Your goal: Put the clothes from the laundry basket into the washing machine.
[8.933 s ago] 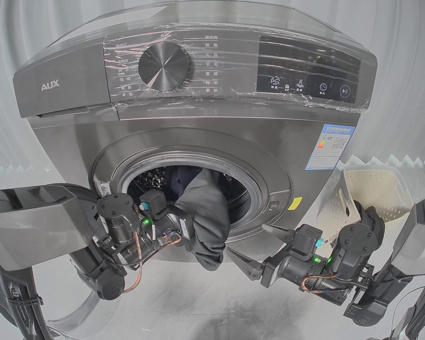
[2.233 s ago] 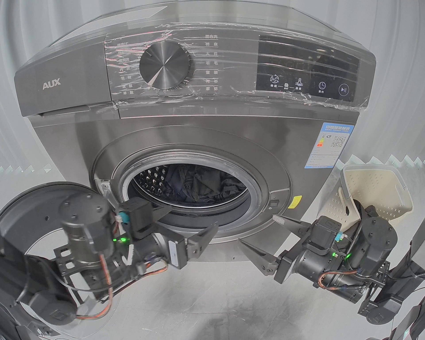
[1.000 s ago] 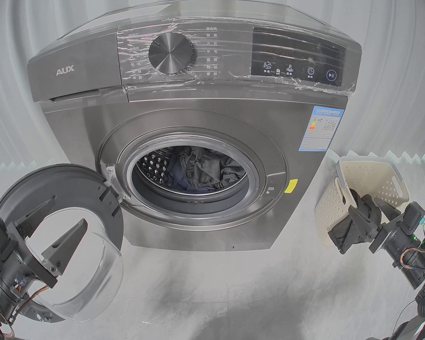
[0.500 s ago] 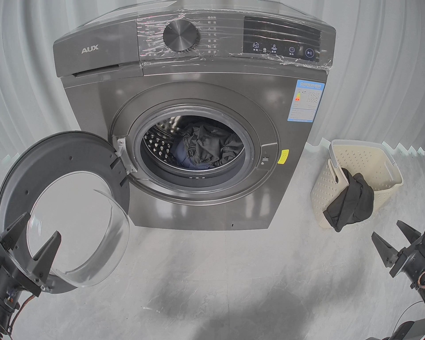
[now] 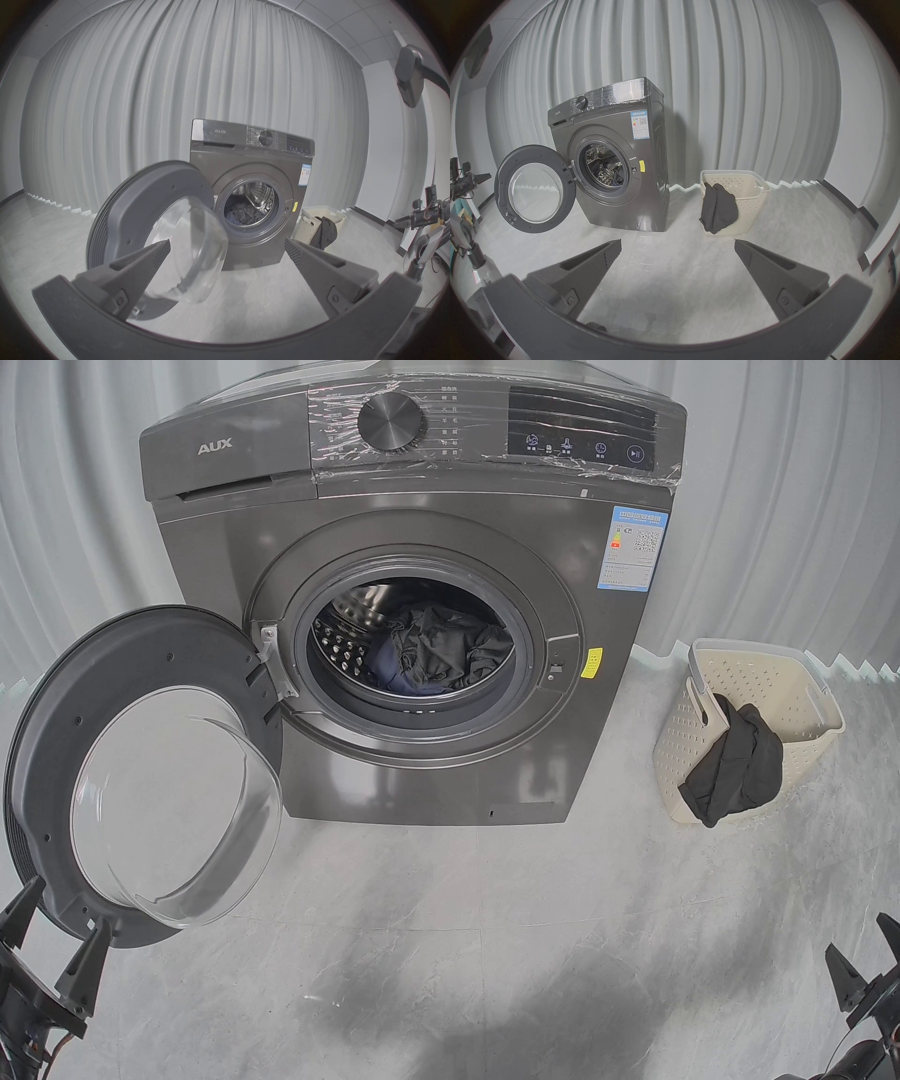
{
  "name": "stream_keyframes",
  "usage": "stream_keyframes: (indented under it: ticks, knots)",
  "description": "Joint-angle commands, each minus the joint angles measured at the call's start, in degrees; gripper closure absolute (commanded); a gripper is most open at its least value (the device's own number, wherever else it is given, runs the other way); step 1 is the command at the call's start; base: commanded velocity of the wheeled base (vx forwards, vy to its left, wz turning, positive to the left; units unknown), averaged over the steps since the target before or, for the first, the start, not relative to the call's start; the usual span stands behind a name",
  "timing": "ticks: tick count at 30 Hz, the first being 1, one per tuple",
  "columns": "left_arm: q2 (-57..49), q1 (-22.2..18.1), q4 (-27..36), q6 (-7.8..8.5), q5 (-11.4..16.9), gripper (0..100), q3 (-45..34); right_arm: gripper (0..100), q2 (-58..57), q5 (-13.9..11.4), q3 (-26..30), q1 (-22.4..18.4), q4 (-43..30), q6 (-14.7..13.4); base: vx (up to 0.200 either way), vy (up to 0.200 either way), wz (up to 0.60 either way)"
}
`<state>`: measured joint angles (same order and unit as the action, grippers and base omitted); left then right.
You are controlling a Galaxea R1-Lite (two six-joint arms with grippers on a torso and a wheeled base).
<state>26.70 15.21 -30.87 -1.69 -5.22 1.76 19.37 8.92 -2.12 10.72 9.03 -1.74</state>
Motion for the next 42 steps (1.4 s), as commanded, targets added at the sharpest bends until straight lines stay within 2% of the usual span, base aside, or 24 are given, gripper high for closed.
stream_keyframes:
  ticks: [1, 5, 7, 10, 11, 12, 14, 16, 19, 22, 23, 24, 25, 27, 31, 32, 33, 34, 35, 36, 37, 39, 41, 42]
  knots:
    - [-11.8, -6.2, 8.7, -0.24, 1.2, 0, -1.8, 0, -14.0, -0.4, -1.9, -4.5, -6.4, 1.0, 0.0, 0.0, 0.0]
    - [-14.9, -7.7, 12.6, -0.15, 1.2, 0, -1.8, 0, -14.1, -1.3, 1.4, -4.5, -6.1, 1.2, 0.0, 0.0, 0.0]
    - [-17.8, -9.5, 17.2, 0.46, 1.4, 0, -1.8, 0, -14.0, -2.2, 2.0, -4.6, -5.4, 0.9, 0.0, 0.0, 0.0]
    - [-21.0, -12.0, 19.8, 0.55, 1.7, 0, -1.8, 0, -14.0, -1.0, 2.0, -4.7, -5.4, 1.1, 0.0, 0.0, 0.0]
    - [-22.4, -13.3, 20.9, 0.55, 2.3, 0, -1.8, 0, -14.0, 0.2, 2.0, -4.7, -5.4, 1.4, 0.0, 0.0, 0.0]
    - [-24.5, -15.5, 23.1, 0.46, 3.3, 0, -1.8, 0, -14.0, 3.0, 2.0, -4.7, -5.4, 2.2, 0.0, 0.0, 0.0]
    - [-25.3, -16.1, 26.1, 0.73, 3.3, 0, -1.8, 0, -14.0, 4.5, 2.0, -4.7, -5.4, 2.6, 0.0, 0.0, 0.0]
    - [-25.3, -16.1, 27.2, 0.02, 3.1, 0, -1.8, 0, -14.0, 4.7, 2.0, -4.7, -5.4, 2.6, 0.0, 0.0, 0.0]
    - [-25.3, -16.1, 26.9, 0.46, 3.1, 0, -1.8, 0, -14.0, 4.5, 2.0, -4.7, -5.4, 1.9, 0.0, 0.0, 0.0]
    - [-25.3, -16.1, 26.9, 0.02, 2.7, 0, -1.8, 0, -14.0, 4.6, 2.0, -4.8, -5.3, 1.4, 0.0, 0.0, 0.0]
    - [-25.3, -16.1, 26.9, -0.33, 2.0, 0, -1.8, 0, -14.5, 4.2, 2.0, -6.5, -5.4, 1.7, 0.0, 0.0, 0.0]
    - [-25.3, -16.2, 26.9, -0.5, 0.2, 0, -1.8, 0, -17.5, 2.7, 1.8, -11.1, -6.1, 3.2, 0.0, 0.0, 0.0]
    - [-25.3, -16.2, 26.9, -0.68, -1.1, 0, -1.8, 0, -19.4, 1.5, 1.9, -11.9, -6.0, 3.3, 0.0, 0.0, 0.0]
    - [-25.3, -16.1, 26.9, -0.41, -1.6, 0, -1.8, 0, -18.7, 1.4, 1.9, -10.5, -5.9, 3.0, 0.0, 0.0, 0.0]
    - [-26.3, -15.5, 27.0, 2.22, -1.6, 0, -1.8, 0, -18.7, 0.2, 1.9, -10.4, -6.2, 2.4, 0.0, 0.0, 0.0]
    - [-26.7, -15.2, 27.4, 2.4, -1.8, 0, -1.7, 0, -18.7, -0.7, 1.8, -10.5, -6.5, 2.4, 0.0, 0.0, 0.0]
    - [-26.7, -15.1, 28.0, 3.98, -2.3, 0, -1.5, 0, -18.7, -1.9, 1.8, -10.4, -6.6, 2.7, 0.0, 0.0, 0.0]
    - [-26.7, -15.1, 28.0, 4.07, -2.3, 0, -1.5, 0, -18.7, -2.0, 1.8, -10.4, -6.6, 2.7, 0.0, 0.0, 0.0]
    - [-26.7, -15.1, 28.1, 4.07, -1.5, 0, -1.6, 0, -18.6, -3.3, 1.7, -10.5, -6.7, 2.5, 0.0, 0.0, 0.0]
    - [-26.7, -15.1, 28.1, 4.07, -1.5, 0, -1.6, 0, -18.6, -3.3, 1.7, -10.5, -6.7, 2.5, 0.0, 0.0, 0.0]
    - [-26.7, -15.1, 28.1, 2.05, 1.6, 0, -1.7, 0, -18.6, -4.3, 1.2, -10.5, -7.9, 2.3, 0.0, 0.0, 0.0]
    - [-26.7, -15.1, 31.7, 0.46, 7.6, 0, -1.6, 0, -18.6, -6.2, 0.8, -10.5, -9.3, 2.0, 0.0, 0.0, 0.0]
    - [-26.7, -15.1, 32.4, 1.17, 7.0, 0, -1.3, 0, -18.5, -7.3, 0.7, -10.4, -9.4, 1.9, 0.0, 0.0, 0.0]
    - [-26.7, -15.1, 31.7, 1.43, 5.8, 0, -1.6, 0, -18.6, -6.6, 0.5, -10.5, -9.8, 1.6, 0.0, 0.0, 0.0]
